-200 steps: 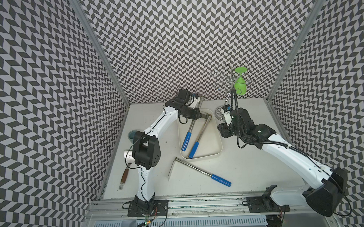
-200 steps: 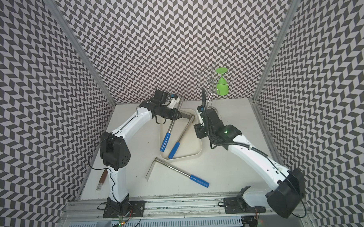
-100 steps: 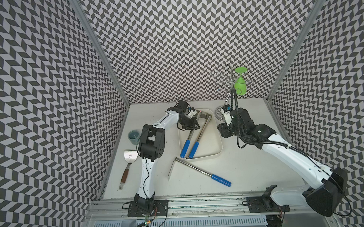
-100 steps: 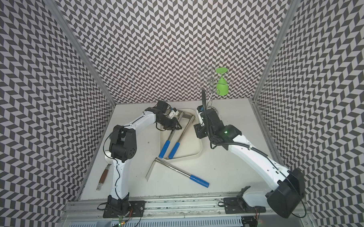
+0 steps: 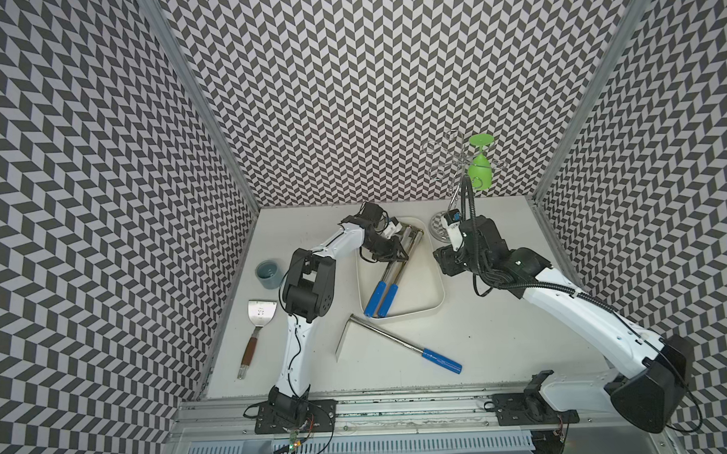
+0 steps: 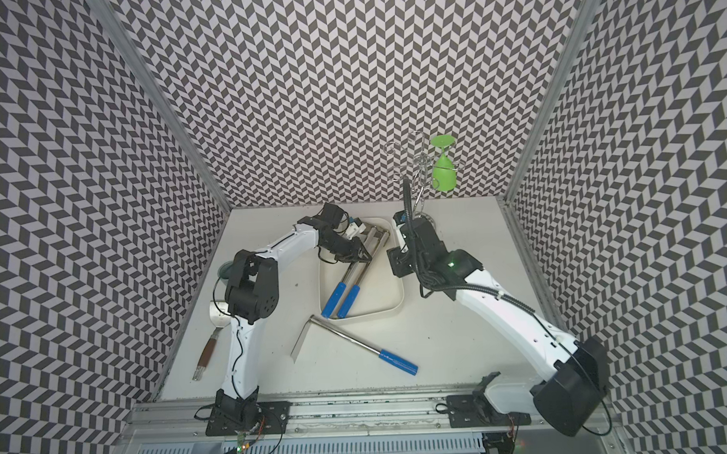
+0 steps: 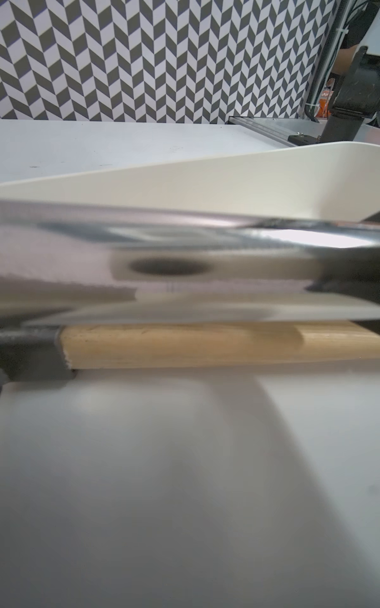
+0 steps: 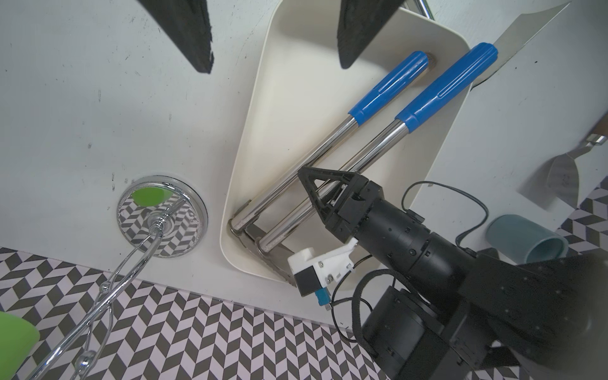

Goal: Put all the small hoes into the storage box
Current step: Place the hoe in the storage box.

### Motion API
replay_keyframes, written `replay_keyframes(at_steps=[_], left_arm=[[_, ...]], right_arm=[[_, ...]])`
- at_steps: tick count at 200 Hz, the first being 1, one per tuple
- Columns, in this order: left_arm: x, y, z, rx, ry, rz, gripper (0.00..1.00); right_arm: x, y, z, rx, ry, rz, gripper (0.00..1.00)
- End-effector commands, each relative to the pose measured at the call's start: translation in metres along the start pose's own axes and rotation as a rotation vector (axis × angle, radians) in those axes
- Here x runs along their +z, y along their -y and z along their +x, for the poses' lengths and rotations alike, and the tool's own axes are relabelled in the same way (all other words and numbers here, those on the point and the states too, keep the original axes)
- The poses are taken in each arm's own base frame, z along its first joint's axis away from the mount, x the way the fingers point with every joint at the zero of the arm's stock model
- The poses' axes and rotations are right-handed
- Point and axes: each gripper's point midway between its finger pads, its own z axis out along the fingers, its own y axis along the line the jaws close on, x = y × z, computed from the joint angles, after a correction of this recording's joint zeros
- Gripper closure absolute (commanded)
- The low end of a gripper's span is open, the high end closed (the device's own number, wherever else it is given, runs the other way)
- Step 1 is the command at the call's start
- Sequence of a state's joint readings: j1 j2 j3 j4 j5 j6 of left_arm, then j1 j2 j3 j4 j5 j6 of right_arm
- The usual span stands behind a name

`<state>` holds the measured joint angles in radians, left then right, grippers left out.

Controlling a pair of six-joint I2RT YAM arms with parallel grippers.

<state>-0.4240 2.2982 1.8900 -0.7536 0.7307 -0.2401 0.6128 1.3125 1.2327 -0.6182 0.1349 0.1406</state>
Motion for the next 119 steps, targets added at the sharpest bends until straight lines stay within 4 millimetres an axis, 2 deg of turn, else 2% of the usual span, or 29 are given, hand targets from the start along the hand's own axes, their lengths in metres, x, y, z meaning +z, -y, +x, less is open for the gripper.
replay_keyframes(at_steps=[1, 32, 75, 92, 119], left_arm=[[0.006, 0.006, -0.019, 0.059, 0.044, 0.030, 0.99], [0.010, -0.001, -0.028, 0.061, 0.059, -0.003, 0.97], [0.006, -0.004, -0.033, 0.073, 0.070, -0.033, 0.77], [-0.001, -0.001, -0.033, 0.089, 0.079, -0.048, 0.62], [-0.005, 0.000, -0.030, 0.092, 0.077, -0.058, 0.58]], right_arm=[[-0.001, -0.003, -0.008, 0.009, 0.036, -0.012, 0.39], [-0.002, -0.002, -0.008, 0.009, 0.038, -0.009, 0.39], [-0.001, -0.003, -0.008, 0.007, 0.036, -0.011, 0.39], [0.000, -0.003, -0.008, 0.008, 0.036, -0.010, 0.39], [0.001, -0.003, -0.008, 0.009, 0.034, -0.013, 0.39]])
